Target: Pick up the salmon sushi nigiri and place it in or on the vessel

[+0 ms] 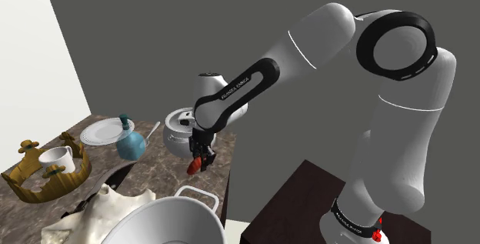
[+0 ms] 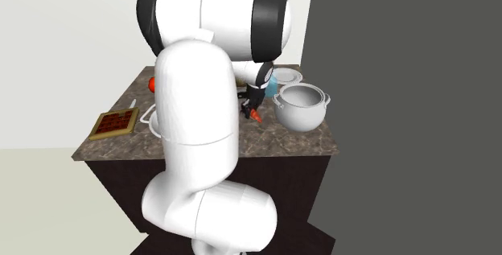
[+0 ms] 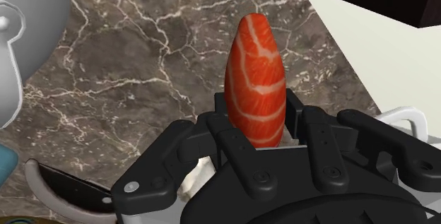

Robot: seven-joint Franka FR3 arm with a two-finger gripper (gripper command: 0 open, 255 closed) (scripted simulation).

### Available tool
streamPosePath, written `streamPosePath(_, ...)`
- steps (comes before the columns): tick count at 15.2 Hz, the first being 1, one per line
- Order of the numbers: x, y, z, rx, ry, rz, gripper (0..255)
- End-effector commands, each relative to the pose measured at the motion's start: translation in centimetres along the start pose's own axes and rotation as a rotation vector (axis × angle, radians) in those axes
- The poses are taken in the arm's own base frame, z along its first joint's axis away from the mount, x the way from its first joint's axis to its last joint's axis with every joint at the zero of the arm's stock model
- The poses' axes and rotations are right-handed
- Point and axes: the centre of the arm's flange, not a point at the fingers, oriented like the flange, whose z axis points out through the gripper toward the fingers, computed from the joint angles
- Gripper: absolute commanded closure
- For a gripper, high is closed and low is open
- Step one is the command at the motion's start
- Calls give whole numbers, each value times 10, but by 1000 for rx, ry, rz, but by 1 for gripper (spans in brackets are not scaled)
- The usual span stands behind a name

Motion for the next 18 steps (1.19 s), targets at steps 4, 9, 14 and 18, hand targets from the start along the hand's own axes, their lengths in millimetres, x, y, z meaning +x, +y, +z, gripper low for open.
streamPosePath(4, 3, -1, -26, 0, 0, 0, 255)
streamPosePath(9, 8, -3, -52, 0, 0, 0, 255)
streamPosePath(14, 12, -4, -78, 0, 0, 0, 255)
streamPosePath(18, 33, -21, -80, 0, 0, 0, 255)
